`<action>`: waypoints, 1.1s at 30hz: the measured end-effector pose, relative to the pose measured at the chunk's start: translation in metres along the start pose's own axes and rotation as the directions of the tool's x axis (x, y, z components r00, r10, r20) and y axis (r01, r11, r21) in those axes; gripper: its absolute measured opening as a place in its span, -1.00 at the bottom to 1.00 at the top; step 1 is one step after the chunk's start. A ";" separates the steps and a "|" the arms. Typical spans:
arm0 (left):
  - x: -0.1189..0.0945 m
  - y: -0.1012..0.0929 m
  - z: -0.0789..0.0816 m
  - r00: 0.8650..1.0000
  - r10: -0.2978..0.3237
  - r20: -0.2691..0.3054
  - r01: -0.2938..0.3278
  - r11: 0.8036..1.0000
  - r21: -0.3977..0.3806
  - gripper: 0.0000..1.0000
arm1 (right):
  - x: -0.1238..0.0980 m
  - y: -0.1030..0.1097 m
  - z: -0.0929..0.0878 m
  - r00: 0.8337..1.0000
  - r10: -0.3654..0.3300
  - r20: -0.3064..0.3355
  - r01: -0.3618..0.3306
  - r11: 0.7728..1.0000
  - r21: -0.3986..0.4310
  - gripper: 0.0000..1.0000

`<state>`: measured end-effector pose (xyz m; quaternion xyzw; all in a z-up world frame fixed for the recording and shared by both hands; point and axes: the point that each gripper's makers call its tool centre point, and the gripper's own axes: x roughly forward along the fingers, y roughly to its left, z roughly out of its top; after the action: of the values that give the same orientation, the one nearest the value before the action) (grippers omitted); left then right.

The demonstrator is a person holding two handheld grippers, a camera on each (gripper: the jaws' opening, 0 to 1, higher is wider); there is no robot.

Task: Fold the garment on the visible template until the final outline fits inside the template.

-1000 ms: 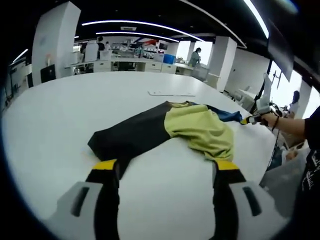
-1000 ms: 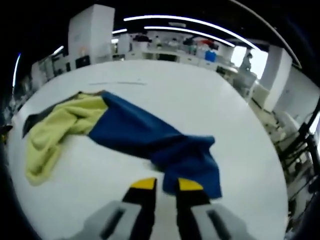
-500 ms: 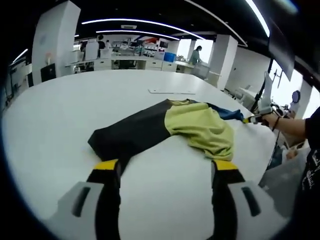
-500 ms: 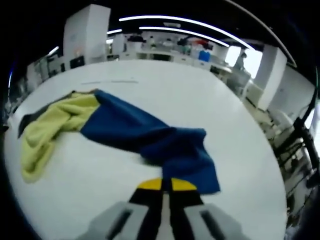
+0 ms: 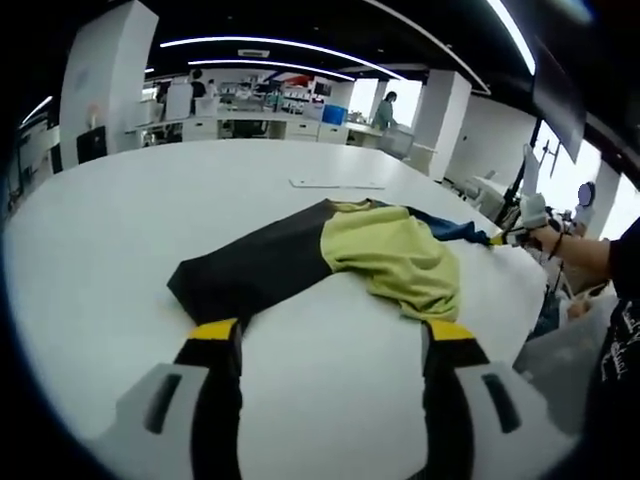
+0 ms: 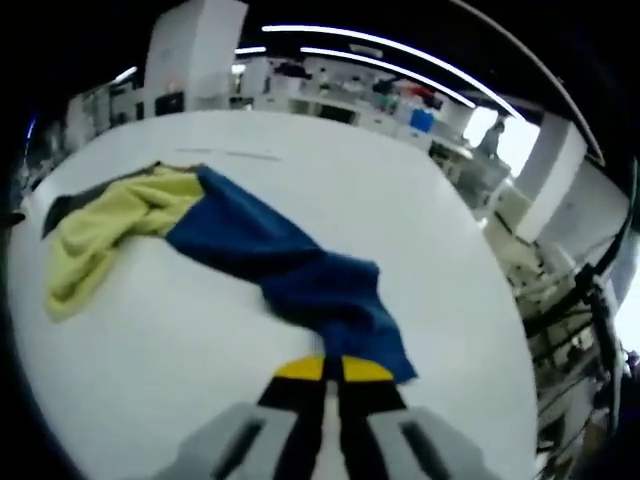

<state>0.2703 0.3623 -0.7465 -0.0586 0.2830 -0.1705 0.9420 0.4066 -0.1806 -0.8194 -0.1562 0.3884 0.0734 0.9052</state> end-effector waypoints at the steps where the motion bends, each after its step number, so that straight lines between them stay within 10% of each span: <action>1: 0.000 0.001 0.000 1.000 -0.001 0.001 0.001 1.000 0.003 0.40 | -0.004 -0.001 -0.001 1.000 -0.005 -0.001 0.005 1.000 -0.006 -1.00; 33: 0.002 0.005 0.000 1.000 -0.017 0.007 0.017 1.000 0.020 0.40 | -0.005 -0.058 -0.040 0.994 -0.077 -0.078 0.080 0.996 0.037 -1.00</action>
<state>0.2731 0.3662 -0.7486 -0.0524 0.2776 -0.1812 0.9420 0.3909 -0.2485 -0.8290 -0.1559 0.4178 0.0241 0.8947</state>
